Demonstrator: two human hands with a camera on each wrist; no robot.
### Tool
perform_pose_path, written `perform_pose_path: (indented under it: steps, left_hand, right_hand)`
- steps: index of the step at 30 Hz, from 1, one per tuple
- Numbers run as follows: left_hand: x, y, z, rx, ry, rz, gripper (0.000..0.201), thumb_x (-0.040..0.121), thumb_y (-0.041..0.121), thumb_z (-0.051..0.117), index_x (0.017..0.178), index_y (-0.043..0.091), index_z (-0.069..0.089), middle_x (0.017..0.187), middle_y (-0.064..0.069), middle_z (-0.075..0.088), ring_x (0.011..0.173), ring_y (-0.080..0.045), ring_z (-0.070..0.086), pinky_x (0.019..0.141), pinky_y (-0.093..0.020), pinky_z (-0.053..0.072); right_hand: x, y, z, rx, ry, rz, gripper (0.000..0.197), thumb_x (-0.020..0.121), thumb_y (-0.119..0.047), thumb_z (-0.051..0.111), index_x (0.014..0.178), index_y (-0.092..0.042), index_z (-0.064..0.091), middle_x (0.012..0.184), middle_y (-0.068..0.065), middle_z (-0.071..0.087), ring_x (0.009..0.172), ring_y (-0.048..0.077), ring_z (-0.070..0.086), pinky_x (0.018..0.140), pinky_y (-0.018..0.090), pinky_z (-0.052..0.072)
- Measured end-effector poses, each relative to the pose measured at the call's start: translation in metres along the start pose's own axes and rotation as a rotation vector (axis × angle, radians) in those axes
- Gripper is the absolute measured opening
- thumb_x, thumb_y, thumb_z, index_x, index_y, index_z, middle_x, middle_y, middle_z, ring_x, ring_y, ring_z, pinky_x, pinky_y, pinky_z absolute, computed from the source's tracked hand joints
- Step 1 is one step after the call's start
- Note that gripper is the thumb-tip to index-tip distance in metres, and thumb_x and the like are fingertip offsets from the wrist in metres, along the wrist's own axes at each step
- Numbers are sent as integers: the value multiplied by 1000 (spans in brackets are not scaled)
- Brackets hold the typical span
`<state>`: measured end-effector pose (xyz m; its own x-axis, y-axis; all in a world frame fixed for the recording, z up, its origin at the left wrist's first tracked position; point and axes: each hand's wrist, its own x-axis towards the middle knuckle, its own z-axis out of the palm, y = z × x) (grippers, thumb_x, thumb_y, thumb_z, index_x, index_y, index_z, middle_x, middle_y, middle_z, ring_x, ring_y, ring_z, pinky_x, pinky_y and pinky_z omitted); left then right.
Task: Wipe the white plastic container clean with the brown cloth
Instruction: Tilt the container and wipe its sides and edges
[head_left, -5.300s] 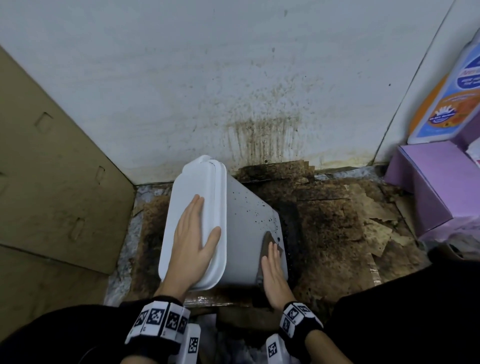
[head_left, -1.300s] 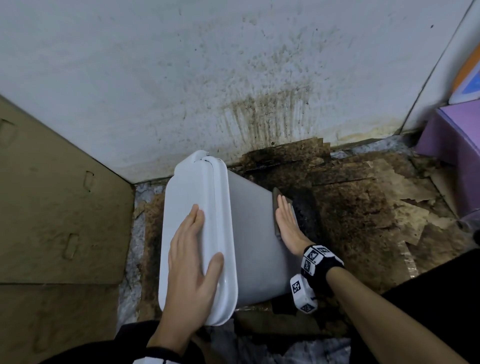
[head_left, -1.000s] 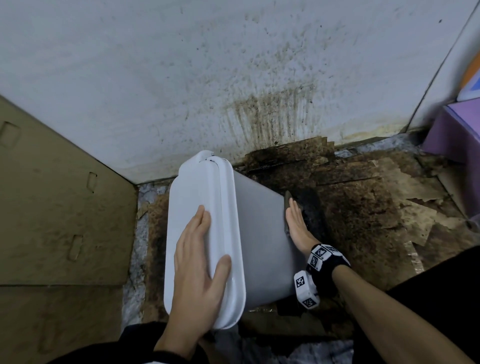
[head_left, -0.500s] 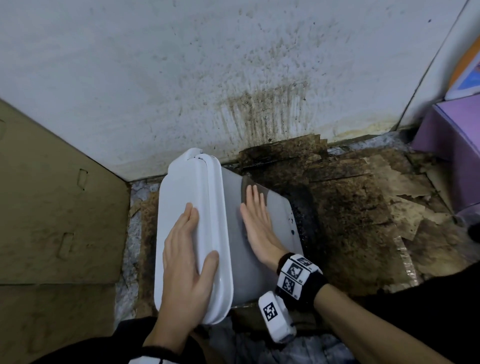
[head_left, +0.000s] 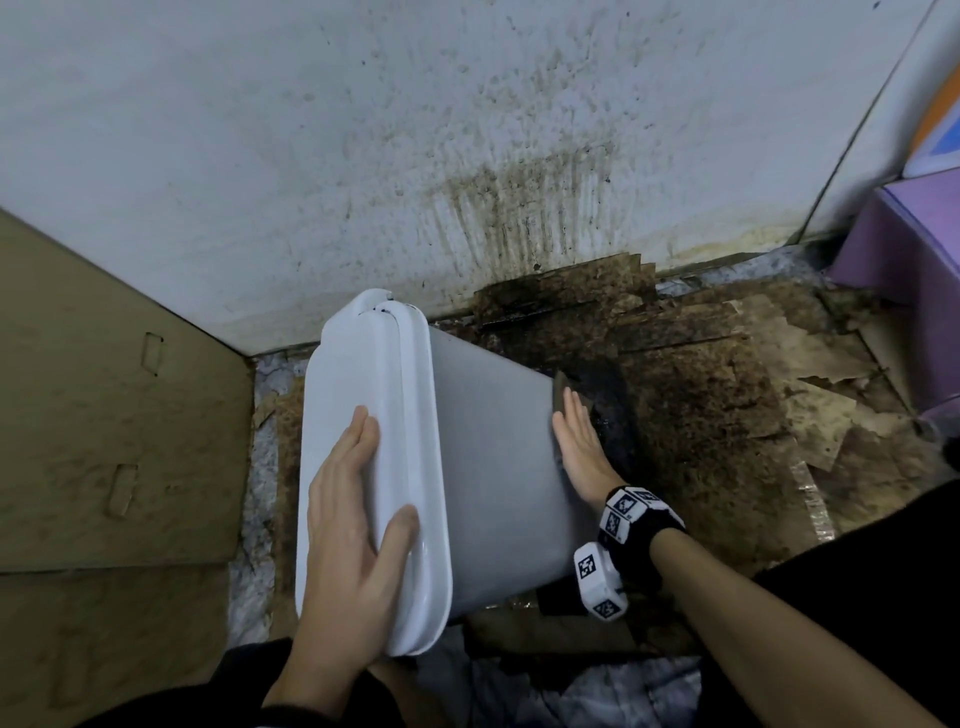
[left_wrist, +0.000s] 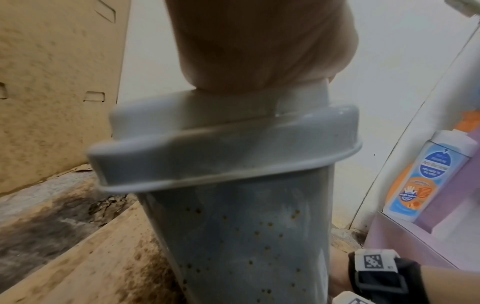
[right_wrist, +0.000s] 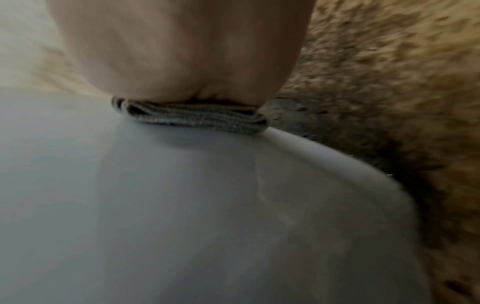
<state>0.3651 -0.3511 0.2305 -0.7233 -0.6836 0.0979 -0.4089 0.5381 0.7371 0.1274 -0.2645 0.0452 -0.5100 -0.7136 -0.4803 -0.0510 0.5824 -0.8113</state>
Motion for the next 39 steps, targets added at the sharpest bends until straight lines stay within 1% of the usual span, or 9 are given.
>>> perform_pose_path:
  steps: [2, 6, 11, 17, 20, 23, 28, 33, 39]
  left_hand:
    - [0, 2, 1, 12, 0, 7, 68, 97, 43, 45, 160, 29, 24, 168, 14, 19, 156, -10, 17, 124, -34, 19]
    - [0, 5, 2, 41, 1, 6, 68, 97, 44, 45, 159, 29, 24, 168, 14, 19, 155, -10, 17, 124, -27, 16]
    - [1, 6, 2, 39, 8, 1, 67, 97, 45, 44, 159, 31, 24, 167, 14, 20, 155, -10, 17, 124, -37, 18]
    - [0, 3, 3, 54, 26, 17, 67, 98, 45, 44, 159, 28, 25, 167, 13, 20, 155, -11, 17, 124, -34, 18]
    - [1, 4, 4, 48, 21, 5, 67, 97, 46, 43, 159, 30, 24, 167, 14, 19, 155, -11, 18, 124, -35, 18]
    - [2, 5, 5, 56, 18, 8, 67, 97, 45, 45, 159, 29, 26, 167, 13, 20, 155, -10, 18, 124, -31, 18]
    - [2, 7, 7, 52, 14, 9, 67, 96, 44, 46, 158, 30, 26, 167, 14, 20, 155, -9, 18, 124, -29, 18]
    - [2, 11, 6, 61, 11, 28, 66, 96, 45, 45, 158, 36, 23, 167, 17, 19, 154, -10, 19, 123, -29, 18]
    - [4, 15, 10, 92, 4, 28, 67, 96, 45, 44, 158, 35, 22, 168, 15, 19, 155, -11, 18, 123, -40, 20]
  right_hand:
    - [2, 9, -3, 6, -6, 69, 57, 111, -38, 14, 159, -23, -14, 168, -3, -19, 154, 12, -18, 126, 38, -10]
    - [-1, 5, 0, 30, 15, 79, 60, 110, -41, 17, 160, -24, -12, 168, -5, -18, 154, 12, -18, 126, 36, -11]
    - [-20, -13, 12, 18, 58, -9, 60, 110, -38, 21, 160, -26, -12, 169, -7, -17, 154, 6, -16, 126, 36, -11]
    - [-52, -53, 30, -18, 21, -177, 59, 111, -33, 18, 156, -28, -20, 164, -11, -26, 148, 1, -26, 125, 33, -14]
    - [-54, -51, 32, -51, 13, -251, 57, 107, -41, 10, 151, -33, -24, 164, -10, -29, 150, 2, -26, 124, 30, -15]
    - [-44, -33, 29, -107, 18, -294, 64, 102, -49, 5, 157, -28, -21, 165, -11, -27, 151, 1, -23, 124, 29, -13]
    - [-22, -7, 12, -28, 18, -149, 58, 111, -36, 15, 159, -22, -15, 166, -9, -21, 151, 4, -20, 127, 33, -9]
    - [-10, 18, -2, 149, 19, 85, 58, 111, -38, 20, 161, -25, -6, 169, -9, -16, 153, 6, -16, 125, 32, -10]
    - [-22, 6, 8, 163, 84, 87, 62, 110, -40, 29, 162, -26, -1, 170, -10, -7, 155, 6, -8, 124, 28, -7]
